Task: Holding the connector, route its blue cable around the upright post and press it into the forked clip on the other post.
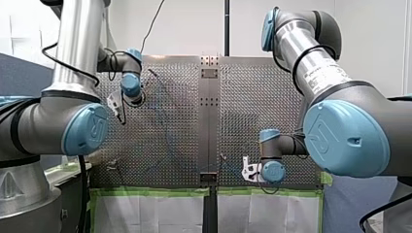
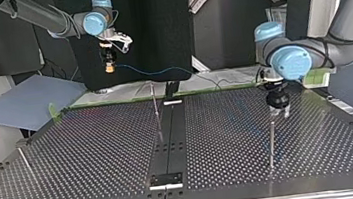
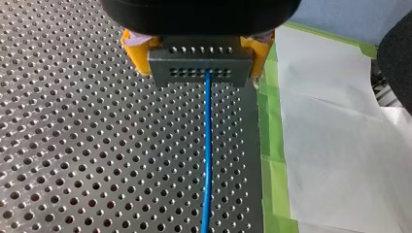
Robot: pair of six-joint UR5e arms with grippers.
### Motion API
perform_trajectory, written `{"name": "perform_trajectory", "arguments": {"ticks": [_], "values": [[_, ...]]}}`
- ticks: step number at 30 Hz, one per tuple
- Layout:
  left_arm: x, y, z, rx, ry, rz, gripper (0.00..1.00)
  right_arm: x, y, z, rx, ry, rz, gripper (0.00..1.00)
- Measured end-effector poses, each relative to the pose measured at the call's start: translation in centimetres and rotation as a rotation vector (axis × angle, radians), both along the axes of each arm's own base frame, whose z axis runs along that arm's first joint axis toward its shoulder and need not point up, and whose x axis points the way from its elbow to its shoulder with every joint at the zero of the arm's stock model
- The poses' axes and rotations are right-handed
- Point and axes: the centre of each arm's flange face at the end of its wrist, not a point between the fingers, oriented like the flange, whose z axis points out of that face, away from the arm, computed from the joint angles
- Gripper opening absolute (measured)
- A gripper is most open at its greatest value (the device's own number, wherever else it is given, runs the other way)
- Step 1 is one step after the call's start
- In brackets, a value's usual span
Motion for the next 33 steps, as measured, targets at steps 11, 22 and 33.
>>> {"name": "perform_trajectory", "arguments": {"ticks": [11,22,33], "values": [[-3.5,1.2,3.2,0.095,0.047,0.065,1.0,0.0,-0.1,0.0,-0.003,-0.008,0.001,0.0],[-5.1,1.2,10.9,0.189,-0.009,0.059,1.0,0.4,0.0,0.1,-0.004,-0.035,0.01,0.0],[-7.6,0.3,18.9,0.217,-0.1,0.013,1.0,0.2,0.0,0.0,0.005,-0.042,0.005,0.0]]}}
